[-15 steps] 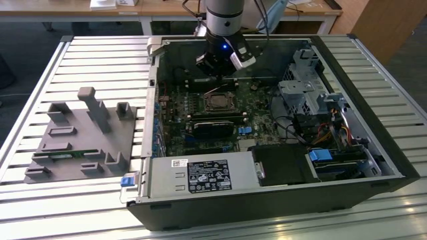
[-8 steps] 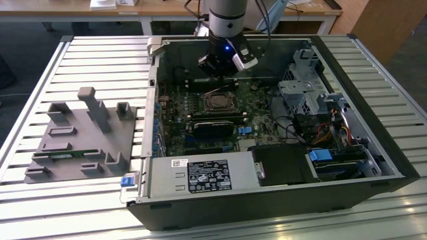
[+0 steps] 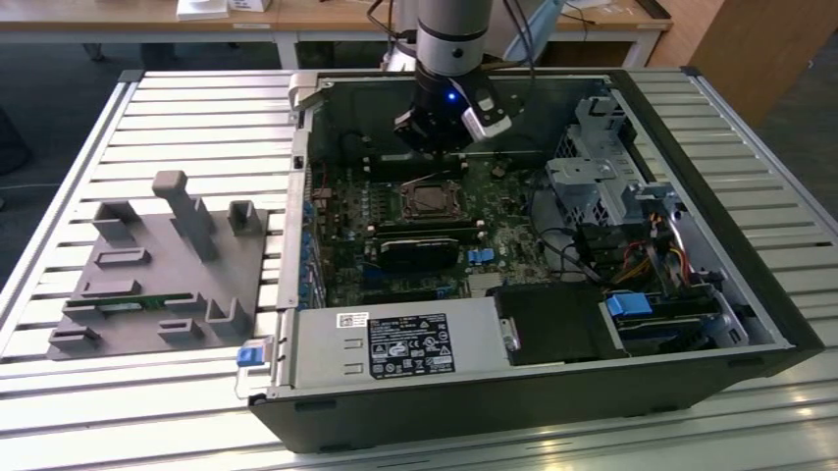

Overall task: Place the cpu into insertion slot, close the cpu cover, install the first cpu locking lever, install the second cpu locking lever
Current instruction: 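Install the first cpu locking lever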

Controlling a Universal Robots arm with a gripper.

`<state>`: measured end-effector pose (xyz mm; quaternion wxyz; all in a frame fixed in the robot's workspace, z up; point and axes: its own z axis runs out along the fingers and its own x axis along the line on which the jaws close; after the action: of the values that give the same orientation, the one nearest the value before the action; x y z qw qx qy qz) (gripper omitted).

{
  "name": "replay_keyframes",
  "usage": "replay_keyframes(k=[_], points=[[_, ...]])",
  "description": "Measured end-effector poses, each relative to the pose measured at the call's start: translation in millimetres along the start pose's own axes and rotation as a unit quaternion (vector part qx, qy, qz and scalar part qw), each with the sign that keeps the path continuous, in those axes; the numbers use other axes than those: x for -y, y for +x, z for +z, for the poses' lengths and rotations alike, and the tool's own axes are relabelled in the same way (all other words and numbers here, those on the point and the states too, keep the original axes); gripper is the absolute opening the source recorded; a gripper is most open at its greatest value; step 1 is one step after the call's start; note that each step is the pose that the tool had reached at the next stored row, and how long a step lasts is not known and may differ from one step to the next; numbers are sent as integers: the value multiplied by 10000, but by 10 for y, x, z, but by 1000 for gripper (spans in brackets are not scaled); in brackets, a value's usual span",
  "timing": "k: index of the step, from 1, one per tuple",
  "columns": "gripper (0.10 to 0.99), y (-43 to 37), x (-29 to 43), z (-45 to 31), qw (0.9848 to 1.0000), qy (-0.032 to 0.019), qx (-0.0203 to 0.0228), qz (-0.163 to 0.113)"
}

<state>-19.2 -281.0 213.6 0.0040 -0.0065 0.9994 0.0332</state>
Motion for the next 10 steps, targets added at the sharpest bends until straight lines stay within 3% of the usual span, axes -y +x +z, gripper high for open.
replay_keyframes(k=[10], points=[[106, -27, 6, 87, 10000, 3, -13, 2]])
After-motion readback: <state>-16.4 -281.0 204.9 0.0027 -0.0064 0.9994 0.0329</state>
